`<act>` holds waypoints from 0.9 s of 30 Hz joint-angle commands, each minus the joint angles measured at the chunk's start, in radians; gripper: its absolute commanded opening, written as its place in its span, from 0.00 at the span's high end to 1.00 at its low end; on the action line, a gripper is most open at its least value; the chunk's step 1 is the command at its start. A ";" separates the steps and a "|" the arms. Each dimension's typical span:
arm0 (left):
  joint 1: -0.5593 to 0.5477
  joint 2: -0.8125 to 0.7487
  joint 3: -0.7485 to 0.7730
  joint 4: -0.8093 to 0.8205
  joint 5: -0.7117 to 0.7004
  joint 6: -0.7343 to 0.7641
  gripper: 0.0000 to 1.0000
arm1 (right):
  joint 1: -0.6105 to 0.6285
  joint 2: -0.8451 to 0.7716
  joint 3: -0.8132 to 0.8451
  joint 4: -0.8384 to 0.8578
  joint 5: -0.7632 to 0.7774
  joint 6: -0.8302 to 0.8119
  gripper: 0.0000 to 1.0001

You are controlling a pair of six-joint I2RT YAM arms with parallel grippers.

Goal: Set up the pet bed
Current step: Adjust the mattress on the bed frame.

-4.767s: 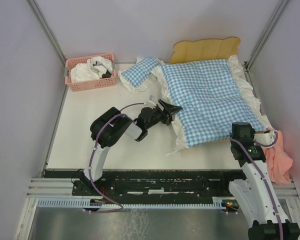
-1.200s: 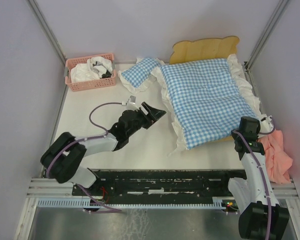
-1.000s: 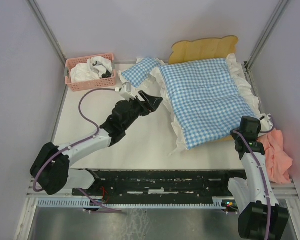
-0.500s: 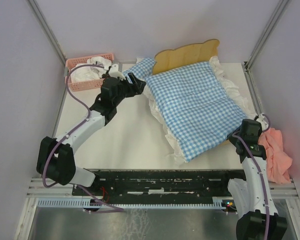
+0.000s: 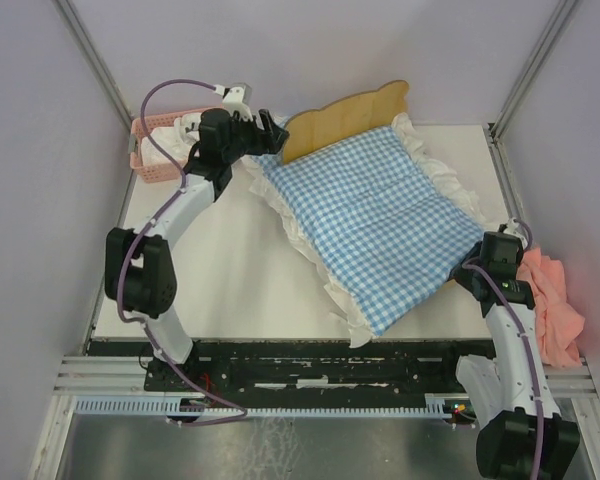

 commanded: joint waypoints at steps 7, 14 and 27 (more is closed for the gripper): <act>0.048 0.324 0.438 -0.029 0.289 0.096 0.31 | 0.029 0.045 0.085 0.023 -0.218 -0.076 0.97; 0.049 0.361 0.449 0.013 0.360 0.108 0.60 | 0.029 0.069 0.118 0.031 -0.200 -0.072 0.98; 0.048 0.075 0.196 0.056 0.348 0.186 0.97 | 0.028 0.187 0.255 0.045 0.002 -0.102 0.95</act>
